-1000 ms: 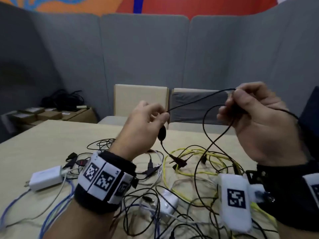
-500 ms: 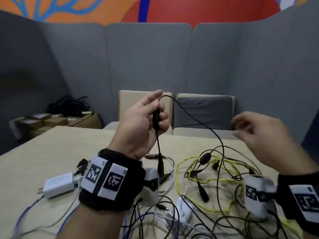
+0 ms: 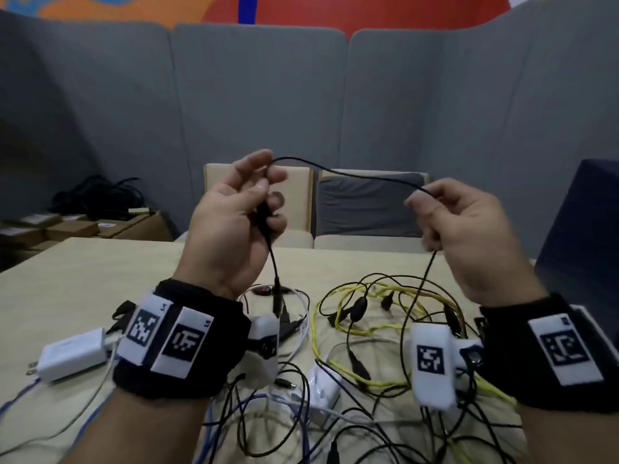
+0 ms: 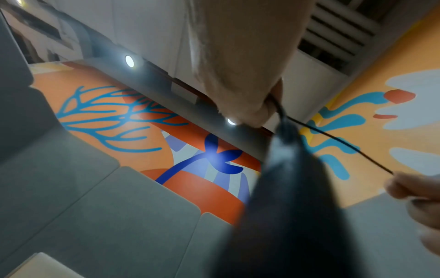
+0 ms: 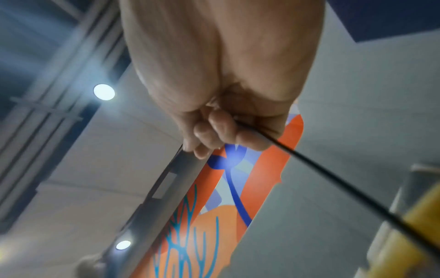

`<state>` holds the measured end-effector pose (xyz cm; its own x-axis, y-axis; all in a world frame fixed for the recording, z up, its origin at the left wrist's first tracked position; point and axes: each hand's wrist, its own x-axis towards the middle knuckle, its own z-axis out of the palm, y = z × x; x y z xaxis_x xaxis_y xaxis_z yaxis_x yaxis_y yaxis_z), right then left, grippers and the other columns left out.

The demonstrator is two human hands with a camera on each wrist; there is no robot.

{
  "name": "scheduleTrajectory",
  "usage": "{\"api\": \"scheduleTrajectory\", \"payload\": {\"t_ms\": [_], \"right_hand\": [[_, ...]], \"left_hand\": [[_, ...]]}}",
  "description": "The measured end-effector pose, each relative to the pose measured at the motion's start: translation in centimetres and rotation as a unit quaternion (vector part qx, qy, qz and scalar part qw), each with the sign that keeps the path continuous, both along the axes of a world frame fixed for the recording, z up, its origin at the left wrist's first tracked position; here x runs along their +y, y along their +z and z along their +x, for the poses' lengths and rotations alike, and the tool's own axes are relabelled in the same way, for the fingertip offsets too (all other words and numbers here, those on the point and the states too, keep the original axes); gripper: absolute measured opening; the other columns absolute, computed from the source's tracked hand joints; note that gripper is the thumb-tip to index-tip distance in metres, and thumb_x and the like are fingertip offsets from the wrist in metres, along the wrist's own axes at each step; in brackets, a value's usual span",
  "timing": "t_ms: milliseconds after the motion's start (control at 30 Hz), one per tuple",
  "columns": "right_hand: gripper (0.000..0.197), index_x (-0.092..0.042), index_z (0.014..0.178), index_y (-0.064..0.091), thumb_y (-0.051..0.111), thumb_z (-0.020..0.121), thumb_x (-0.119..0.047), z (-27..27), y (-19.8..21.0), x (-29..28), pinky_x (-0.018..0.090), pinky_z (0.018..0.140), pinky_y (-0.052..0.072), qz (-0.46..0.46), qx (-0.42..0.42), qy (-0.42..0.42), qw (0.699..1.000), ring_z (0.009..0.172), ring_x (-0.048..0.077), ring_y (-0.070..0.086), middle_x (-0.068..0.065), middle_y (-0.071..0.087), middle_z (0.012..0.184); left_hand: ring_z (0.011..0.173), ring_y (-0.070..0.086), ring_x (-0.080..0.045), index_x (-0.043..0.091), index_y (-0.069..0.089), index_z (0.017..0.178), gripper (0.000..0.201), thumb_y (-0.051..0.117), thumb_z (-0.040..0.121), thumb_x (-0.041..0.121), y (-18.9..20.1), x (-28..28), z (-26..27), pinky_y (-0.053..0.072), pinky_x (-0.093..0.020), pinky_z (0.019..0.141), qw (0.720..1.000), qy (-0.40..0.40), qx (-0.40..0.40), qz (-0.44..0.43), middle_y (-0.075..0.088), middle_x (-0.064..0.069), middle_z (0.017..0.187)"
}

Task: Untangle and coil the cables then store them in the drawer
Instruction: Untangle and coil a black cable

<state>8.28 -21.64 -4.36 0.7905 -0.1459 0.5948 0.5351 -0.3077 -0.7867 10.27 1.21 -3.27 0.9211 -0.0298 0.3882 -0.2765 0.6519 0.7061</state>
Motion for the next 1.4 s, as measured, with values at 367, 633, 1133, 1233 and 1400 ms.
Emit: {"api": "scheduleTrajectory", "payload": {"t_ms": [367,633,1133,1233,1400], "right_hand": [[0.105,-0.04,0.106,0.065,0.013,0.042,-0.104,1.8,-3.8,0.6,0.05,0.105,0.032,-0.486,0.302,-0.09,0.815,0.134,0.025,0.036,-0.002,0.051,0.138],[0.113,-0.021,0.082,0.072,-0.006,0.058,-0.1,2.0,-3.6,-1.1,0.048,0.098,0.044,-0.435,0.347,-0.128,0.821,0.107,0.032,0.057,0.01,0.067,0.109],[0.025,-0.004,0.105,0.06,0.036,0.098,0.002,-3.8,3.4,0.7,0.035,0.082,0.055,0.32,-0.128,0.3,0.89,0.068,0.014,0.059,0.004,0.058,0.082],[0.025,-0.002,0.103,0.06,0.037,0.095,0.005,-3.6,3.3,0.9,0.037,0.084,0.055,0.374,-0.142,0.312,0.862,0.073,0.018,0.064,0.007,0.06,0.081],[0.016,-0.008,0.106,0.058,0.046,0.096,-0.006,-3.0,3.1,-0.7,0.036,0.085,0.055,0.291,-0.079,0.223,0.927,0.088,0.024,0.068,0.009,0.061,0.097]], "left_hand": [[0.067,0.053,-0.008,0.021,0.058,0.092,0.028,0.043,0.094,-0.003,0.4,1.2,0.3,0.04,-0.021,0.059,0.986,0.157,-0.046,0.018,0.064,0.005,0.085],[0.07,0.046,-0.005,0.024,0.06,0.096,0.018,0.056,0.091,0.007,-1.4,0.2,2.0,0.035,-0.02,0.062,0.954,0.19,0.011,0.232,0.056,0.009,0.084],[0.115,0.055,0.002,0.04,0.043,0.134,0.072,0.069,0.069,0.058,-2.7,-4.8,-2.6,0.049,-0.029,0.095,0.854,-0.071,-0.164,0.489,0.059,0.016,0.123],[0.084,0.067,-0.012,0.025,0.058,0.11,0.022,0.064,0.09,0.031,-3.8,-6.0,-2.8,0.052,-0.025,0.069,0.81,-0.12,-0.15,0.554,0.068,0.005,0.09],[0.048,0.062,-0.019,0.01,0.05,0.084,0.024,0.035,0.104,0.011,-1.6,-4.0,-1.5,0.053,-0.025,0.044,0.98,-0.013,0.01,0.198,0.051,-0.003,0.054]]}}
